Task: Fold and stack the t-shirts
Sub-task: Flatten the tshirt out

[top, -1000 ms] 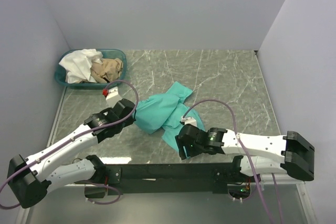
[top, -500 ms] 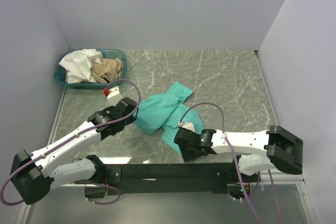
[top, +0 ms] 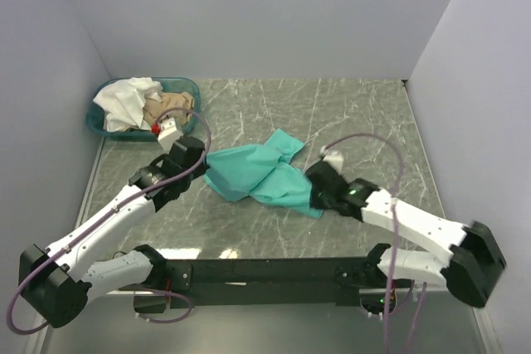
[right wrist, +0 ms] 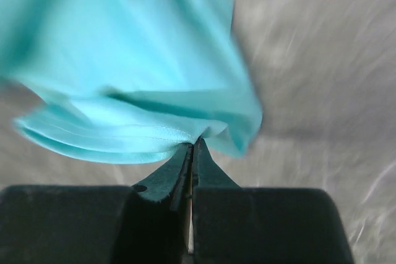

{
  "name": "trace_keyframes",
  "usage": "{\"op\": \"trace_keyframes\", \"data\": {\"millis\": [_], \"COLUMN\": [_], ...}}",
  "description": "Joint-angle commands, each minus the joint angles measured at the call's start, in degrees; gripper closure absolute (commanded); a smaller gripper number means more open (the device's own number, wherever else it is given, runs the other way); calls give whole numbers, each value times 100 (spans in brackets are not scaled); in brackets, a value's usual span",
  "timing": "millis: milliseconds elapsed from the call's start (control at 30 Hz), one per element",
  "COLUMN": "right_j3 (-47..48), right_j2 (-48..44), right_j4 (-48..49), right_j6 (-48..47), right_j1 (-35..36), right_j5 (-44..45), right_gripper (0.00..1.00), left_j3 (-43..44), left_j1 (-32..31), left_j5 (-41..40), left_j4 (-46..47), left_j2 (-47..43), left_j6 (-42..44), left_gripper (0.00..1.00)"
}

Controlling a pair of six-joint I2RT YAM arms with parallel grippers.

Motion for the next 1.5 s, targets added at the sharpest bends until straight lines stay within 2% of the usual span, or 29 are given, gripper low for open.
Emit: {"op": "trace_keyframes", "data": {"millis": [0,233,400,467,700,800,967,1167,1300,1367,1467], "right_j3": [634,2145,3347,3701,5299,5556,5496,5004,4031,3625,2799], "right_j2": [-754,-1230,-1353,-1380,-1476,-1651,-1837,-1696,-1539,-1416,-951], "right_j4": [661,584,452,329,-136,-269,-375,-296,-103,142,520], "right_j6": [-808,-1503,-1987,-2049,-2532,-2708,-2752,-2656,-2480,-2339,-2225], "right_j1": [-917,-2132,-2862,-3108,-3189,-3180,-3180,-3180,-3206,-3337,-3601], "right_j5": [362,1090,942,968,1196,1372,1329,1091,863,574,20], "right_gripper": [100,100,100,100,100,100,100,100,100,100,100], "left_j3": [764,2409,3322,3499,3650,3457,3158,2868,2561,2315,2243], "left_j1": [272,492,536,545,545,545,545,545,624,790,1072], "left_j5": [209,16,-370,-555,-1055,-1293,-1399,-1504,-1584,-1129,-505], "left_j4": [571,238,124,27,27,35,-43,-114,-254,-11,316], "left_j2": [161,592,496,408,-486,-961,-1323,-999,-211,169,1187], "left_j6": [452,673,936,971,1191,1174,1077,954,665,673,725], "left_gripper": [99,99,99,99,99,99,99,99,99,99,99]}}
